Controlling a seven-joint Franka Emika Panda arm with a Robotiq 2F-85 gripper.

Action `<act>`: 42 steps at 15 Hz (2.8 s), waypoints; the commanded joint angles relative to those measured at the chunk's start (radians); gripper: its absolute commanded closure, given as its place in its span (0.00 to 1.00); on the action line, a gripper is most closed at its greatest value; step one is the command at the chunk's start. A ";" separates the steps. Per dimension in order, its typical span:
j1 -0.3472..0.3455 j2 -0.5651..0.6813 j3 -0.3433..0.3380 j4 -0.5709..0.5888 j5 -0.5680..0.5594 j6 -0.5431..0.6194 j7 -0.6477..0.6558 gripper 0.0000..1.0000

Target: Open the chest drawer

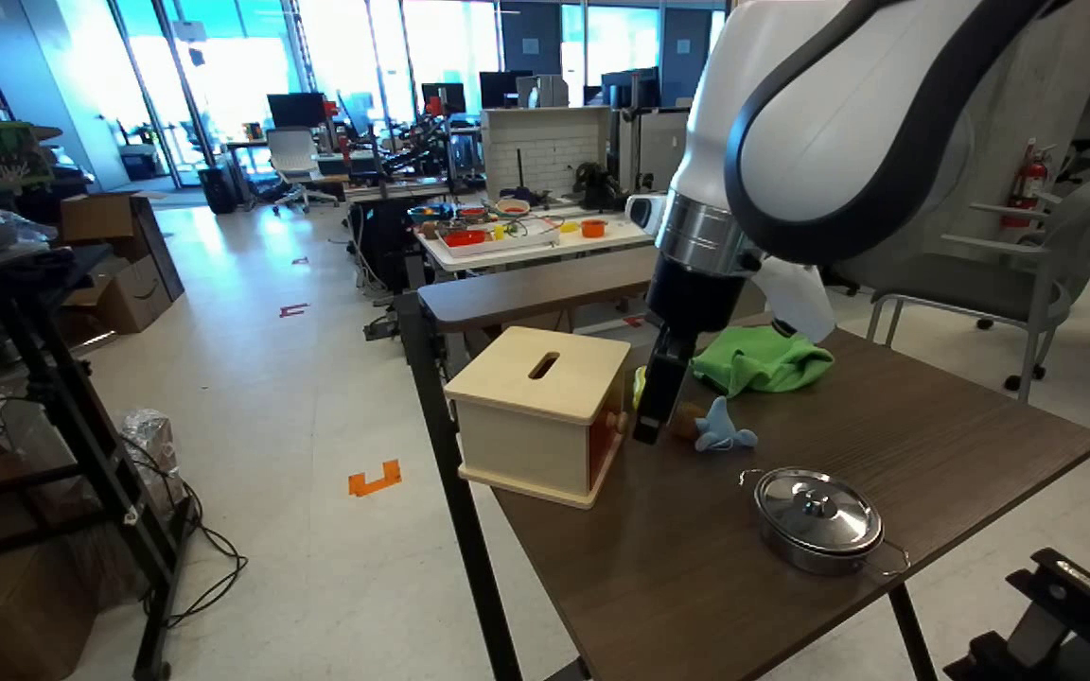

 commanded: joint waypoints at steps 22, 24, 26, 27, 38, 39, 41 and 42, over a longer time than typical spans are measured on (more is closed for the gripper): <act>0.023 0.098 0.012 0.107 0.004 0.035 0.037 0.93; 0.020 0.093 0.009 0.098 0.004 0.040 0.039 0.93; 0.017 0.086 0.006 0.079 0.002 0.057 0.041 0.93; 0.015 0.083 0.005 0.066 0.001 0.068 0.041 0.93; 0.021 0.041 -0.029 -0.066 -0.023 0.228 0.058 0.93; 0.022 0.039 -0.031 -0.074 -0.024 0.239 0.059 0.93; 0.020 0.034 -0.034 -0.088 -0.024 0.256 0.061 0.93; 0.019 0.031 -0.036 -0.096 -0.025 0.262 0.061 0.93</act>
